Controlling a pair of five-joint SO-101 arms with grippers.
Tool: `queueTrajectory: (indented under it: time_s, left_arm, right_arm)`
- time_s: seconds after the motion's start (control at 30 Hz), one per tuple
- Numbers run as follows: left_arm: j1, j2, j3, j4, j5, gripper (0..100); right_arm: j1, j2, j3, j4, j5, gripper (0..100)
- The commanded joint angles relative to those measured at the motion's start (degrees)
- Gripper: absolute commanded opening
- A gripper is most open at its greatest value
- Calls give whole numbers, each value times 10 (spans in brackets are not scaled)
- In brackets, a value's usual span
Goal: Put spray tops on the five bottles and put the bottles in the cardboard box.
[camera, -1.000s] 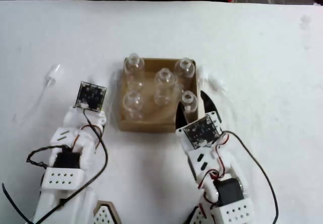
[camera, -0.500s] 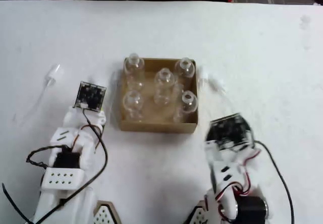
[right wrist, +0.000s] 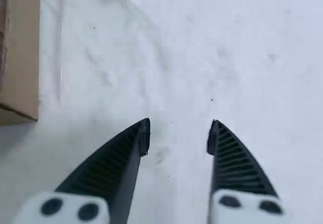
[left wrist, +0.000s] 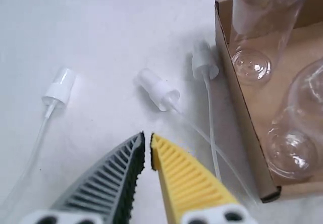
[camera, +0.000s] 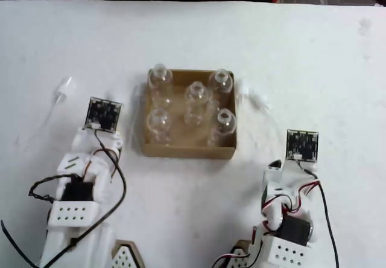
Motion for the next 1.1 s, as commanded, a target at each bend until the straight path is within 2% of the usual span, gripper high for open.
queueTrajectory:
  time_s: [0.0,0.07,0.27,0.43,0.6,0.77,0.87,1.07]
  left_arm:
    - [-8,3,-3,-13,8,28]
    - [-8,3,-3,-14,8,28]
    - [-8,3,-4,-10,8,28]
    - [-22,7,-68,45,3,31]
    - [-82,8,-239,185,-8,32]
    - [-102,59,-413,338,-126,32]
    - [-102,146,-492,409,-170,32]
    - [-101,393,-670,505,-174,32]
  right_arm:
    - [6,-3,-1,-24,-3,7]
    - [6,-3,2,-24,18,36]
    - [-16,-3,4,-23,36,16]
    - [-22,-3,16,-37,36,16]
    - [-22,-3,23,-45,37,16]
    - [-22,-3,24,-45,37,17]
    - [-22,-3,25,-45,37,17]
    - [-22,-3,25,-45,37,17]
